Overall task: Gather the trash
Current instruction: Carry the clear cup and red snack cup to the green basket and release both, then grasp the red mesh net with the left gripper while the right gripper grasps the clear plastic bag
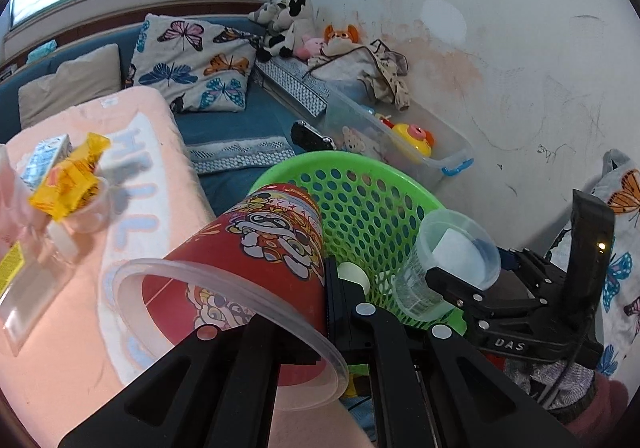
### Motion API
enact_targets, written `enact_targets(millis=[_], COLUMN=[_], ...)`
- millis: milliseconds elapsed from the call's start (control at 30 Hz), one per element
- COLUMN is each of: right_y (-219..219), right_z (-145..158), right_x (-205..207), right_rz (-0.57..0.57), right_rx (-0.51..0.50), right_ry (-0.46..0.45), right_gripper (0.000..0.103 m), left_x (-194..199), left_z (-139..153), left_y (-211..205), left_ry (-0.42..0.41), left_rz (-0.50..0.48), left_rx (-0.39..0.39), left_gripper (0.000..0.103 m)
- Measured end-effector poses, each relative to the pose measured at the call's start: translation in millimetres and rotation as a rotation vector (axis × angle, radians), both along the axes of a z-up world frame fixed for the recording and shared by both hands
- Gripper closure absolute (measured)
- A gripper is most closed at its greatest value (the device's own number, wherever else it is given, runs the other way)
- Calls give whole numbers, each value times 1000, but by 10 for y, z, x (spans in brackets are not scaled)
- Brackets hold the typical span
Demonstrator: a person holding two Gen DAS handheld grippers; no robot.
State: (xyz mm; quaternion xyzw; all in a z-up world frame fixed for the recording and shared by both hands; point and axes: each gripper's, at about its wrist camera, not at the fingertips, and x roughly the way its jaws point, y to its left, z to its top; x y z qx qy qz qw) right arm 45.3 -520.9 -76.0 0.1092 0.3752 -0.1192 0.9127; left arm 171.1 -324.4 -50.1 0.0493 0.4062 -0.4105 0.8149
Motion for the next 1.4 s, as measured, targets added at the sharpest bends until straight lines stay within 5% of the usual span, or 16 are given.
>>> enact_targets(millis=[600,767,1400], right_y=[-103,-150,140], right_z=[59,57,277], right_x=[-103,-142,-66], right_rz=[-23,-35,41], right_rx=[-5,7,31], right_ry=[-30,-36,-80], right_gripper=[8,8,8], left_x=[13,-23,-18], left_z=[-152,-143,164], left_y=[-283,-318,369], left_ry=[39,30,-76], left_rz=[-32,-34,56], left_rx=[19,15,27], left_gripper=[96,57,49])
